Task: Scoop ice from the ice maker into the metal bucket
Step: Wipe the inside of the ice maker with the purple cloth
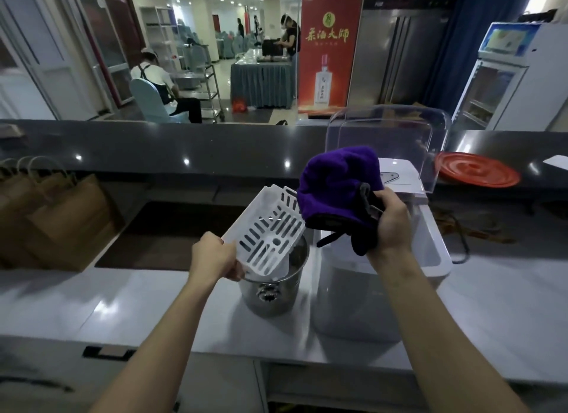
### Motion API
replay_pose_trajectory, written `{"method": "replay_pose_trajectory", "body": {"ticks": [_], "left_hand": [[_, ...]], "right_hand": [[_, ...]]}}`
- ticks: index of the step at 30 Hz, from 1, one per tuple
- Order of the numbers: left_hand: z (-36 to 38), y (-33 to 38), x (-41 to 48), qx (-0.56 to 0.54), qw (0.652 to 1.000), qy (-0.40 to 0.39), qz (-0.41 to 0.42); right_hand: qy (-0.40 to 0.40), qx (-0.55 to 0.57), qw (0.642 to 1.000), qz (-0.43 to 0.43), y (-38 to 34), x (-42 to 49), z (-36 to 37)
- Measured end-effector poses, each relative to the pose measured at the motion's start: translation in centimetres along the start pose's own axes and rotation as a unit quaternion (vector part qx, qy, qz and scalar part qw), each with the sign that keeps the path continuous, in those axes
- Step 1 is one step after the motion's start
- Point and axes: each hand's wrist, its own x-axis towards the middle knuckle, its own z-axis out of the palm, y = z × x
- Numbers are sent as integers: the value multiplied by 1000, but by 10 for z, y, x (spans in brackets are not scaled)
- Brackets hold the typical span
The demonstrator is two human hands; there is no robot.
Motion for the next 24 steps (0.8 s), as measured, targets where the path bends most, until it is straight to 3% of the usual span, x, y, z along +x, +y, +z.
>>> {"method": "replay_pose_trajectory", "body": {"ticks": [4, 9, 11, 14, 16, 19, 22, 24], "left_hand": [[9, -18, 4, 124, 992, 25, 21], [13, -22, 6, 329, 937, 94, 72], [13, -21, 6, 343, 922, 145, 104], [14, -5, 3, 243, 899, 247, 267], [14, 26, -10, 90, 911, 199, 351], [19, 80, -35, -78, 929, 1, 361], [35, 114, -50, -141, 928, -154, 308], [47, 129, -54, -142, 931, -156, 296]], "right_hand": [[-6, -5, 1000, 2, 2, -1, -1], [6, -7, 1000, 4, 3, -4, -2], [9, 0, 1000, 4, 4, -5, -2], [7, 5, 1000, 7, 5, -6, -6], [6, 6, 1000, 9, 5, -7, -9], [16, 5, 1000, 5, 3, -7, -14], [18, 15, 999, -23, -4, -8, -15], [19, -1, 998, -60, -12, -11, -17]]}}
